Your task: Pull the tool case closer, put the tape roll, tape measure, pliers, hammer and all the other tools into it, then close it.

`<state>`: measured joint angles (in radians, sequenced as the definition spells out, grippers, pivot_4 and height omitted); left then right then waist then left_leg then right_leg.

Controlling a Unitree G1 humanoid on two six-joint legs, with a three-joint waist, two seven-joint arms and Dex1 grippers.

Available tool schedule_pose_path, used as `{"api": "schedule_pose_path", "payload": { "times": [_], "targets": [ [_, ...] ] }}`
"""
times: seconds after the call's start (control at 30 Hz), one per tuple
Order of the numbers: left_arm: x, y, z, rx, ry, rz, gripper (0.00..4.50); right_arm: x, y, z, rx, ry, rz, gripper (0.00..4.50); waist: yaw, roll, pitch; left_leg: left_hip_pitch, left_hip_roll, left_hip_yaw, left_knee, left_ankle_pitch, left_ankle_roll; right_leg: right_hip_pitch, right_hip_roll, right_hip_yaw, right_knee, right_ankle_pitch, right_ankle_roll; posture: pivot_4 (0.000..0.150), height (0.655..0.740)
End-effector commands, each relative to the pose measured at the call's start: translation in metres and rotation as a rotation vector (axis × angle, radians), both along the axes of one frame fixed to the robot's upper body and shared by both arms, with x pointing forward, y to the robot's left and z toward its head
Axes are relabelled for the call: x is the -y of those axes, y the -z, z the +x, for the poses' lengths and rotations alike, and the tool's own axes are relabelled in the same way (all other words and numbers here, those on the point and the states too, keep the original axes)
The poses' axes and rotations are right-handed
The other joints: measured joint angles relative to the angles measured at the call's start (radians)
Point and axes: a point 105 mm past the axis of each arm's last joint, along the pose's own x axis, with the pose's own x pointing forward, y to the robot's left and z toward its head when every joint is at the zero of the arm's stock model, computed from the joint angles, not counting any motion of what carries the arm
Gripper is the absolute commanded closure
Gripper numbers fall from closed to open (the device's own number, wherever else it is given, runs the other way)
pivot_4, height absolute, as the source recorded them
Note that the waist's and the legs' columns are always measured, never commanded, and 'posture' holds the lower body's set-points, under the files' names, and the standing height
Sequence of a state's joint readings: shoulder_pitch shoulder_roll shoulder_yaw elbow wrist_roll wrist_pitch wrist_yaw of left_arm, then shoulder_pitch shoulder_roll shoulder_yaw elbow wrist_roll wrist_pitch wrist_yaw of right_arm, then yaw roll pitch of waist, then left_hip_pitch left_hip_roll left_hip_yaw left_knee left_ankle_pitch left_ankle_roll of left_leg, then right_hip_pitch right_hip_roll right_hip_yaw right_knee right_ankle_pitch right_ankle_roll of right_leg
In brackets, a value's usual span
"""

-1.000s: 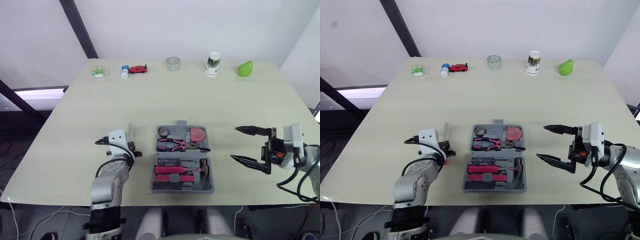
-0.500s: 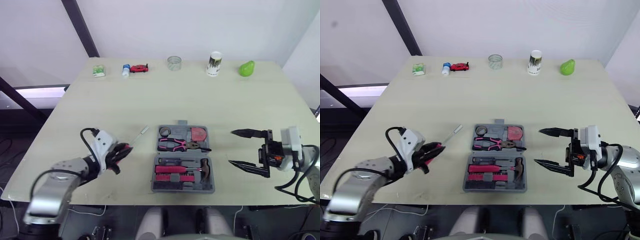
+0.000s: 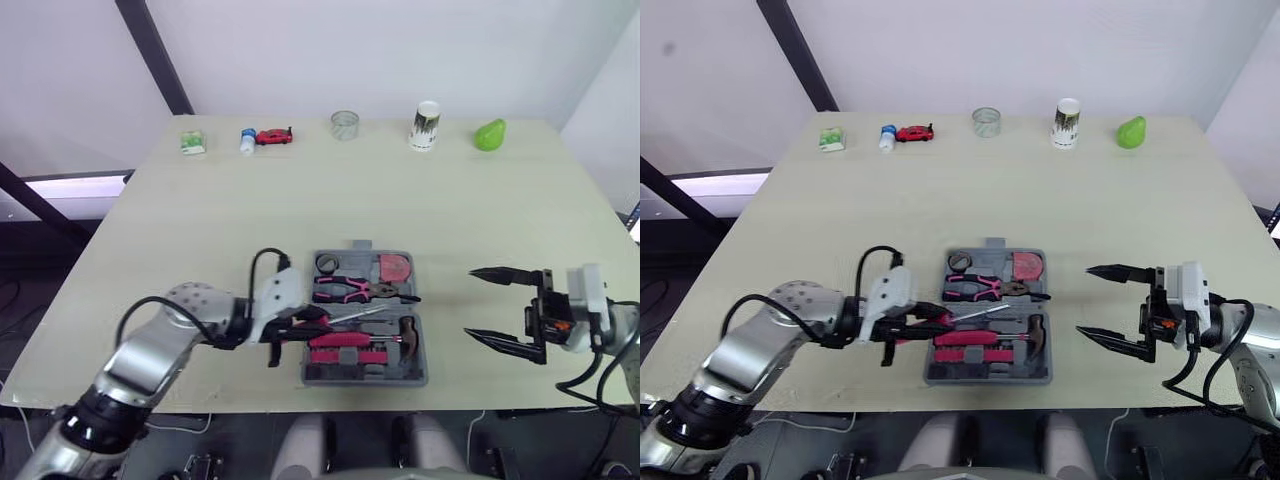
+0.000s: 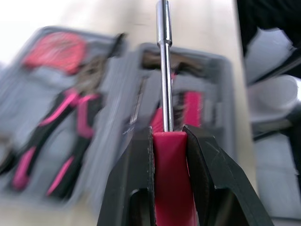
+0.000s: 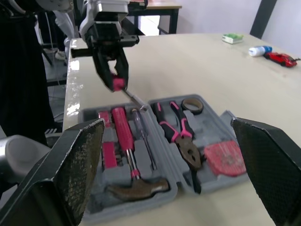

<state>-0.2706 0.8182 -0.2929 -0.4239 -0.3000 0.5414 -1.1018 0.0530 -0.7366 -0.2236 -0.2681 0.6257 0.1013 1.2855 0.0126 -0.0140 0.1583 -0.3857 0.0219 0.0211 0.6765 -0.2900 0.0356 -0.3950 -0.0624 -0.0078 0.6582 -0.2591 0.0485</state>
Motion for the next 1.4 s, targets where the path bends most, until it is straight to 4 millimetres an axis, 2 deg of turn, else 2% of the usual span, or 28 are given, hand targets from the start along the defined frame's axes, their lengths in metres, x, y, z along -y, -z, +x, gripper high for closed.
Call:
{"api": "schedule_pose_path", "payload": {
  "times": [0.03, 0.23, 0.33, 0.57, 0.9, 1.1, 1.33, 1.4],
  "targets": [
    [0.019, 0.006, -0.007, 0.002, 0.094, 0.062, 3.96, 0.004, -0.008, -0.009, 0.042, -0.019, -0.023, 0.00, 0.001, 0.000, 0.000, 0.000, 0.000, 0.000, 0.000, 0.000, 0.000, 0.000, 0.001, 0.000, 0.000, 0.000, 0.000, 0.150, 0.7400],
    [0.044, 0.007, -0.006, -0.029, 0.168, 0.085, 3.96, 0.014, -0.002, -0.020, 0.005, -0.062, -0.104, 0.00, 0.002, 0.000, 0.001, 0.000, 0.000, 0.000, 0.002, 0.000, 0.000, 0.000, 0.001, 0.001, 0.001, 0.000, 0.000, 0.150, 0.7400],
    [0.045, 0.009, -0.007, -0.055, 0.180, 0.136, 3.96, 0.018, -0.004, -0.021, -0.018, -0.079, -0.120, 0.00, -0.002, 0.000, 0.001, 0.000, -0.001, 0.000, 0.004, 0.000, 0.000, 0.000, 0.004, 0.002, 0.001, 0.000, 0.000, 0.150, 0.7400],
    [0.047, 0.013, -0.010, -0.089, 0.185, 0.264, 3.96, 0.017, -0.008, -0.011, 0.012, -0.084, -0.125, 0.00, 0.001, 0.000, 0.001, -0.001, 0.000, 0.000, 0.006, 0.000, 0.000, 0.000, 0.006, 0.003, 0.002, 0.000, 0.000, 0.150, 0.7400],
    [0.045, 0.024, -0.022, -0.187, 0.107, 0.370, 3.96, 0.011, -0.009, -0.010, 0.018, -0.085, -0.116, 0.00, 0.001, 0.000, 0.001, -0.001, 0.000, -0.001, 0.007, 0.000, 0.000, 0.000, 0.006, 0.003, 0.003, 0.000, 0.000, 0.150, 0.7400],
    [0.044, 0.031, -0.016, -0.204, 0.054, 0.414, 3.96, 0.008, -0.010, -0.010, 0.020, -0.077, -0.102, 0.00, 0.001, 0.000, 0.001, -0.001, 0.000, -0.001, 0.008, 0.000, 0.000, 0.000, 0.006, 0.003, 0.003, 0.000, 0.000, 0.150, 0.7400],
    [0.047, 0.038, -0.019, -0.242, 0.048, 0.426, 3.96, 0.010, -0.003, -0.013, -0.004, -0.108, -0.180, 0.00, 0.001, 0.000, 0.001, -0.001, 0.000, -0.001, 0.008, 0.000, 0.000, 0.000, 0.006, 0.003, 0.003, 0.000, 0.000, 0.150, 0.7400],
    [0.048, 0.038, -0.020, -0.247, 0.047, 0.424, 3.96, 0.013, 0.006, -0.018, -0.008, -0.148, -0.266, 0.00, 0.002, -0.001, 0.001, -0.001, 0.000, -0.001, 0.008, 0.000, 0.000, 0.000, 0.006, 0.003, 0.003, 0.000, 0.000, 0.150, 0.7400]
  ]
}}
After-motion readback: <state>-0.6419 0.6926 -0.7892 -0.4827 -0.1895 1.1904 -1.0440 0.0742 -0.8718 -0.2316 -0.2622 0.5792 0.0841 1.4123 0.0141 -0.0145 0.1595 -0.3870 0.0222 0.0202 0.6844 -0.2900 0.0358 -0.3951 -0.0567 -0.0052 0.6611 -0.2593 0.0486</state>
